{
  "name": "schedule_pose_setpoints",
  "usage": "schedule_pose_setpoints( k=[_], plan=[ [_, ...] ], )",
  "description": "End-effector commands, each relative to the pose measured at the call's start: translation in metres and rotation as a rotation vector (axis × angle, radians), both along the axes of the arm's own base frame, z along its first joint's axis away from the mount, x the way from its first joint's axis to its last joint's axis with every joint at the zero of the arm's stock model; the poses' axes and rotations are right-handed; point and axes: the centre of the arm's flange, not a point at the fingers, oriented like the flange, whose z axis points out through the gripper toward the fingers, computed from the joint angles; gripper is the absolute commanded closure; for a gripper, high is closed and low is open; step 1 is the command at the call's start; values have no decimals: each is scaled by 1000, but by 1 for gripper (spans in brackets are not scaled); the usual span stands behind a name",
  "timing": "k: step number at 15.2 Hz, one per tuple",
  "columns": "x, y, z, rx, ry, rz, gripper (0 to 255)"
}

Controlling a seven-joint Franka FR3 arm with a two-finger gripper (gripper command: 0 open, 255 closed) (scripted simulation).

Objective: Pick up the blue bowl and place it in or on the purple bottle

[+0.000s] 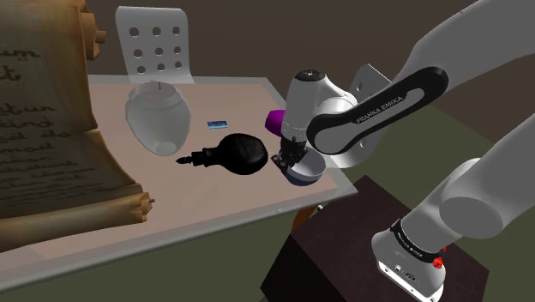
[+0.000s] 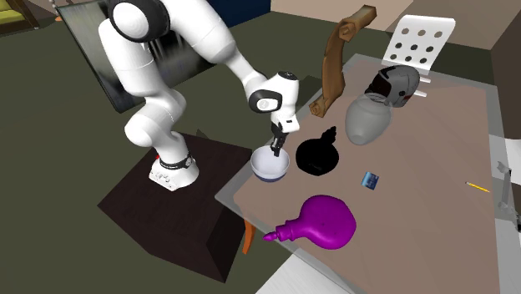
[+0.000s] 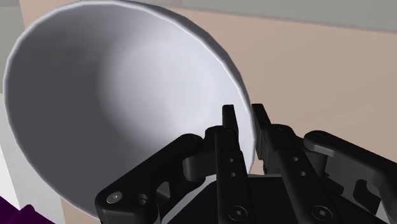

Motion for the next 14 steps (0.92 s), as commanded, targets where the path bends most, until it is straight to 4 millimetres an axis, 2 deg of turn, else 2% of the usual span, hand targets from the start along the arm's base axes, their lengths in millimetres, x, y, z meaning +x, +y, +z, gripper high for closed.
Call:
schedule_pose_setpoints(
  k=[1, 14],
  plan=[
    [0, 1, 9, 0, 0, 0, 255],
    [0, 1, 78, 0, 0, 0, 255]
  ],
)
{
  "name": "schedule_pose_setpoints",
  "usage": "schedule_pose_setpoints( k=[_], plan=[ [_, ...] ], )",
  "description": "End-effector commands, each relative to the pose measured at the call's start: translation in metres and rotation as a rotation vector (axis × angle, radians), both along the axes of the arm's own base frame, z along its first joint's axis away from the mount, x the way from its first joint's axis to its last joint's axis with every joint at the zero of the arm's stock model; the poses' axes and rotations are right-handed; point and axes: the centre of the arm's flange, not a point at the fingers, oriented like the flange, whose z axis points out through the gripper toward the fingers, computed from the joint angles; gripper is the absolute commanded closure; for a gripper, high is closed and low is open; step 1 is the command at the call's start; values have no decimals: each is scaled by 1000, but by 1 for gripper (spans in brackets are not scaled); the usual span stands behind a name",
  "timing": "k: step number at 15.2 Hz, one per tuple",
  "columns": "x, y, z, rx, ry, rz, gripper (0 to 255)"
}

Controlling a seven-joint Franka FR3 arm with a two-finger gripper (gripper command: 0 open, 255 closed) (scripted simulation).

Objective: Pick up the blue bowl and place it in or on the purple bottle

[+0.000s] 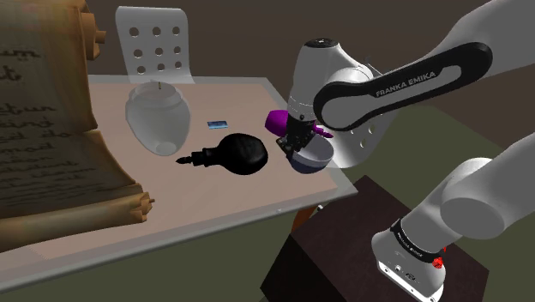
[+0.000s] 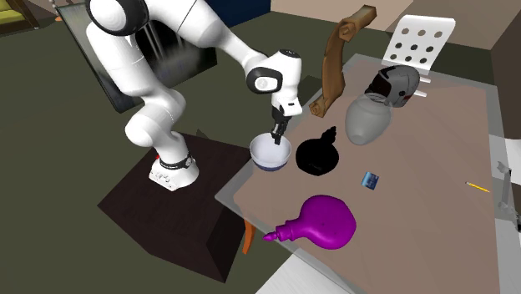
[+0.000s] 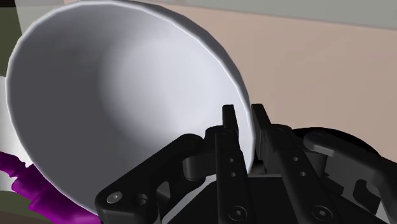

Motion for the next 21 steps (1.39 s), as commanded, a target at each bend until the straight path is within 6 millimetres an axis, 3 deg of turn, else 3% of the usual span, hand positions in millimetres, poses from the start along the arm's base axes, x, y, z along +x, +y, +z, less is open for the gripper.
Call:
schedule_pose_setpoints(
  k=[1, 21],
  plan=[
    [1, 0, 12, 0, 0, 0, 255],
    [1, 0, 117, 0, 0, 0, 255]
  ],
)
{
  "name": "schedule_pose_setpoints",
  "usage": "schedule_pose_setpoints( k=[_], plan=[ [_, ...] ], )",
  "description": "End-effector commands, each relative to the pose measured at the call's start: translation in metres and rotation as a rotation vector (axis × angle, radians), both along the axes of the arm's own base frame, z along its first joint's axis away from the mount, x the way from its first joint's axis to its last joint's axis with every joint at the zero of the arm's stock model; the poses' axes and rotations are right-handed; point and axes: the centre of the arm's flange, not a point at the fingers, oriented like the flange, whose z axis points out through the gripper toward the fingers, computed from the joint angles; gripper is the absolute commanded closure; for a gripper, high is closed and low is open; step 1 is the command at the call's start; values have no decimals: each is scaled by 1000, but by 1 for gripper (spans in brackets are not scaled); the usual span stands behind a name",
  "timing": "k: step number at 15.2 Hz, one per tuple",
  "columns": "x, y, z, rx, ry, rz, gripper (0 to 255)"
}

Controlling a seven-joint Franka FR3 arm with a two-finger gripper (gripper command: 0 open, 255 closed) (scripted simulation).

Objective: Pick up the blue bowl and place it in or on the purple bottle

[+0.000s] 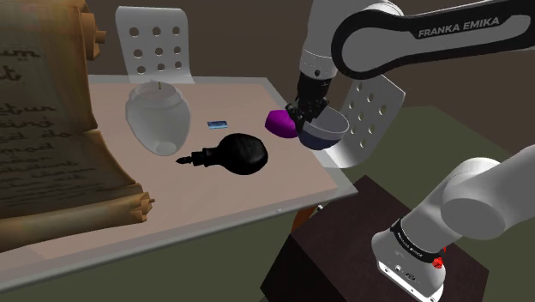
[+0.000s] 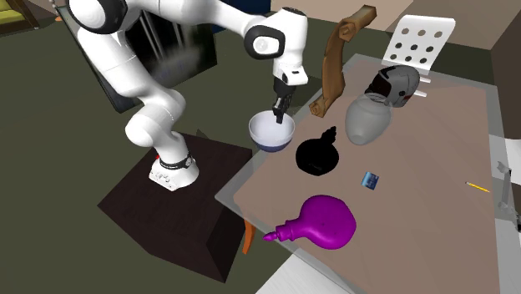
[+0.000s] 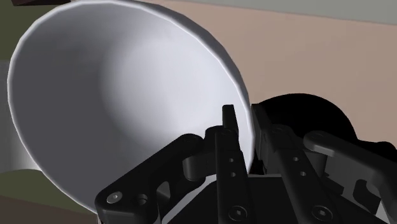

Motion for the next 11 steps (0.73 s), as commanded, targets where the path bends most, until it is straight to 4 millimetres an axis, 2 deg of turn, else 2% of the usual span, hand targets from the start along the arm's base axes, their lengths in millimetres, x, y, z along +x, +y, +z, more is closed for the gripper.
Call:
schedule_pose_setpoints(
  k=[1, 5, 11],
  plan=[
    [-1, 1, 11, 0, 0, 0, 255],
    [-1, 1, 32, 0, 0, 0, 255],
    [63, -45, 39, 0, 0, 0, 255]
  ],
)
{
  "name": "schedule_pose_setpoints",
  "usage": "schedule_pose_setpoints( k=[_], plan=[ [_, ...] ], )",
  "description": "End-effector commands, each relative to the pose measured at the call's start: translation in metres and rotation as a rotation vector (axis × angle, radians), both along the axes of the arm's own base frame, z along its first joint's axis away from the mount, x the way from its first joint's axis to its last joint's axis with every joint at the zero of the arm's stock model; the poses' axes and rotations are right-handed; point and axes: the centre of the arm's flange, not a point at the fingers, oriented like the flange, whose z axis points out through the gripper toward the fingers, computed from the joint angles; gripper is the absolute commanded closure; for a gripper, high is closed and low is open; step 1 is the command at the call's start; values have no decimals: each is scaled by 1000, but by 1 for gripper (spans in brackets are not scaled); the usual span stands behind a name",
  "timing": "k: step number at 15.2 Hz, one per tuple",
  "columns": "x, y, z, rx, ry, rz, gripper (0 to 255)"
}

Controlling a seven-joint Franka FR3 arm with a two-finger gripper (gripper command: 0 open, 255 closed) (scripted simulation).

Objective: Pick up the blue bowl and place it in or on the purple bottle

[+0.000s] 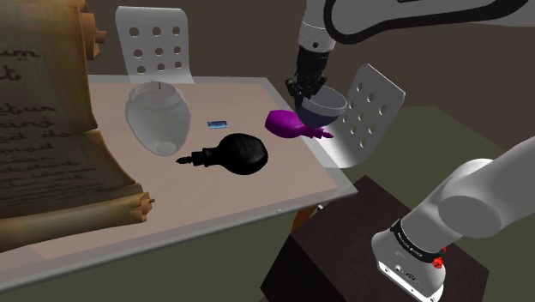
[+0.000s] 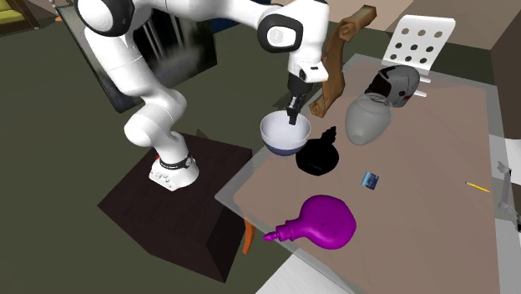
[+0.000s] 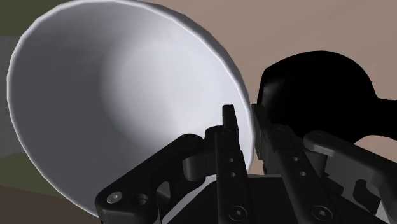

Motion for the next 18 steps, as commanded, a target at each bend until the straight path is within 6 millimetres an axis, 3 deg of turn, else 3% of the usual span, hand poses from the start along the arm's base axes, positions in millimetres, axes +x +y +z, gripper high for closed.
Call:
schedule_pose_setpoints(
  k=[1, 15, 18],
  plan=[
    [20, -16, 3, 0, 0, 1, 255],
    [170, -123, 21, 0, 0, 1, 255],
    [170, -123, 5, 0, 0, 1, 255]
  ],
)
